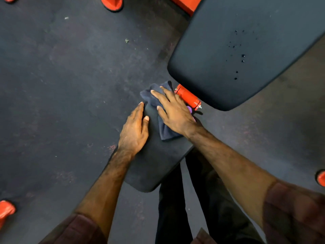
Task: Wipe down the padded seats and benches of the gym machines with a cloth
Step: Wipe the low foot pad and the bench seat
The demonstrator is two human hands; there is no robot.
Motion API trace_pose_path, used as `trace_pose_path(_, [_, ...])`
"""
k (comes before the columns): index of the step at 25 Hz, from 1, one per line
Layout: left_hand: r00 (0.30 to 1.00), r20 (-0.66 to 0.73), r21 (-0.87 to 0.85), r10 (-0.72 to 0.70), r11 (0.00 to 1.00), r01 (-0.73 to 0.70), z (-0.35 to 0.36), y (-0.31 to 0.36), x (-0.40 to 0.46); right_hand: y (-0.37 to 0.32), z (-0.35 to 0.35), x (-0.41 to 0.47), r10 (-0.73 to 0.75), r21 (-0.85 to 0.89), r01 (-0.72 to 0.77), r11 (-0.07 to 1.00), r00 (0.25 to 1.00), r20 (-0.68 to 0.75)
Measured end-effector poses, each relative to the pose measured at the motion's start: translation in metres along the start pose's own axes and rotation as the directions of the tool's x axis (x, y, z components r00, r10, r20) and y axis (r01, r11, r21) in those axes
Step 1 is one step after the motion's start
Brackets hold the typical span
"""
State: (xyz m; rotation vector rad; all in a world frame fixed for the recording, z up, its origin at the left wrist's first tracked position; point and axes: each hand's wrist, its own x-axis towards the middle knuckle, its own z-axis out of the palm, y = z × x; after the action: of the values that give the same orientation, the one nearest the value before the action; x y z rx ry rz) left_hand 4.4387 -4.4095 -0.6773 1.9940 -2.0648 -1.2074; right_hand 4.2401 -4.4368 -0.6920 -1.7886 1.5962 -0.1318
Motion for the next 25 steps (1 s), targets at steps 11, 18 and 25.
trace_pose_path(11, [0.991,0.049,0.059,0.125,0.990,-0.127,-0.001,-0.009,-0.002,0.052,0.018,-0.088,0.301,0.199,-0.261,0.945,0.930,-0.212])
trace_pose_path(18, [0.961,0.144,0.054,0.237,0.968,-0.246,-0.022,-0.036,-0.026,-0.043,0.091,-0.170,0.763,0.600,-0.509,0.617,0.572,-0.299])
trace_pose_path(25, [0.967,0.126,0.065,0.220,0.971,-0.230,-0.020,-0.061,-0.047,-0.043,0.094,-0.157,0.848,0.855,-0.315,0.411,0.477,-0.232])
